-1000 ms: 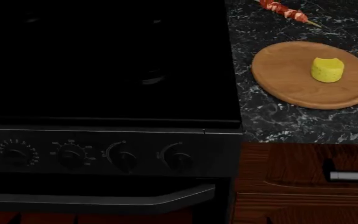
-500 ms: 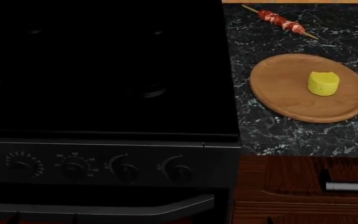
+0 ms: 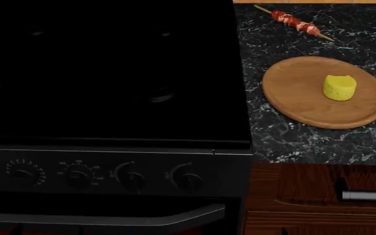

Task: Pick the cheese from the counter and place it in the microwave.

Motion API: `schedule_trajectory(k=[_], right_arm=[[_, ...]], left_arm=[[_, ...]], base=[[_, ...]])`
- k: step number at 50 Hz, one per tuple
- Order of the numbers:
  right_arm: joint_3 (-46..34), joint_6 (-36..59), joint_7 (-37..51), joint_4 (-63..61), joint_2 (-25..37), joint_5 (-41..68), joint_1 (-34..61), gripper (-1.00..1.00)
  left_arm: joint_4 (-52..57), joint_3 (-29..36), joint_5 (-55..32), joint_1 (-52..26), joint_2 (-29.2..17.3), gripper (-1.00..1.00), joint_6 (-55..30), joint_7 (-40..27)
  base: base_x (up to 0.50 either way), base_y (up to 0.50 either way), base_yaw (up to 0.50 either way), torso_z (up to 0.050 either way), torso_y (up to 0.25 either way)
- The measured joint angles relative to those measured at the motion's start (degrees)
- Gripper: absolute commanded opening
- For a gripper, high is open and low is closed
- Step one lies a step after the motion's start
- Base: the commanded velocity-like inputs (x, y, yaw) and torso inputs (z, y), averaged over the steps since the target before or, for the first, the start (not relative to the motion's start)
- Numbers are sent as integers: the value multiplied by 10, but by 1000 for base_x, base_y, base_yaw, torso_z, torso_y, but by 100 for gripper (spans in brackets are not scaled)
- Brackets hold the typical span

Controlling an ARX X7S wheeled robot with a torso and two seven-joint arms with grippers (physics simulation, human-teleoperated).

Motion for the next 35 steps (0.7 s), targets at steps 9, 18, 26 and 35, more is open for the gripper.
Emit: schedule_trajectory(k=[9, 18, 26, 35], right_arm=[[-5, 69, 14, -83, 8, 10, -10, 100], [5, 176, 32, -202, 18, 40, -8, 100], [18, 260, 47, -313, 31, 69, -2, 100], [39, 374, 70, -445, 48, 110, 30, 100]], left_arm=[[65, 10, -9, -5, -10, 100, -98, -2], [177, 31, -15, -11, -14, 100, -223, -6], [285, 38, -25, -33, -11, 100, -340, -18], [400, 44, -37, -85, -3, 100, -487, -33]], base=[[0, 0, 0, 0, 0], [0, 0, 0, 0, 0], [0, 0, 0, 0, 0], [0, 0, 0, 0, 0]])
